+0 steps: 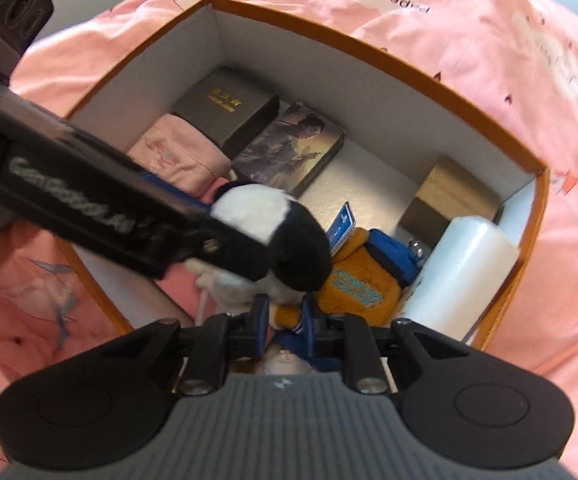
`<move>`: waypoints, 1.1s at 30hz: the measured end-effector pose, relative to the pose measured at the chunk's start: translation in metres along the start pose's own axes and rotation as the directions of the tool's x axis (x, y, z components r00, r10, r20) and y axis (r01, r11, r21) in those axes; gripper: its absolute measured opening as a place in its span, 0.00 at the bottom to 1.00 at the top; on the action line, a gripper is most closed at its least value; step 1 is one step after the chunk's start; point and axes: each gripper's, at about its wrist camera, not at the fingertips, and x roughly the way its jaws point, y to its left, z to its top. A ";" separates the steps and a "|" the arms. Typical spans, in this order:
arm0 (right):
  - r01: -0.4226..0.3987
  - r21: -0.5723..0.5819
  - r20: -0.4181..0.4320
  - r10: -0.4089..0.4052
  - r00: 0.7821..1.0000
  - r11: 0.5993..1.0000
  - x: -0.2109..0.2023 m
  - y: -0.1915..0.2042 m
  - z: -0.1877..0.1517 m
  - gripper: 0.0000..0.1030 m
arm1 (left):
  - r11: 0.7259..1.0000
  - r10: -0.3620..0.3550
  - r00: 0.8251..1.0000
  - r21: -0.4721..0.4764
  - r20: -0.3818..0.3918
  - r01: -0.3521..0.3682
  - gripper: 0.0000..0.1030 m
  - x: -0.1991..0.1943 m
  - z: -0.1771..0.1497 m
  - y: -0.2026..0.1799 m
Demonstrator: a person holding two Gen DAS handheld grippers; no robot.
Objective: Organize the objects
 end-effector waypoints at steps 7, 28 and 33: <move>-0.013 0.064 -0.035 0.015 0.999 0.998 -0.002 0.002 0.007 0.11 | 0.990 0.067 0.998 0.126 -0.007 -0.065 0.69 0.010 0.000 -0.015; 0.293 0.066 -0.151 -0.281 0.948 0.954 0.031 0.001 0.001 0.29 | 0.997 -0.058 0.998 0.043 -0.018 0.058 0.59 -0.001 -0.001 0.019; 0.154 0.205 -0.107 -0.135 0.985 0.967 -0.004 -0.029 0.005 0.25 | 0.994 -0.113 0.993 -0.007 -0.024 0.113 0.58 -0.002 0.003 0.033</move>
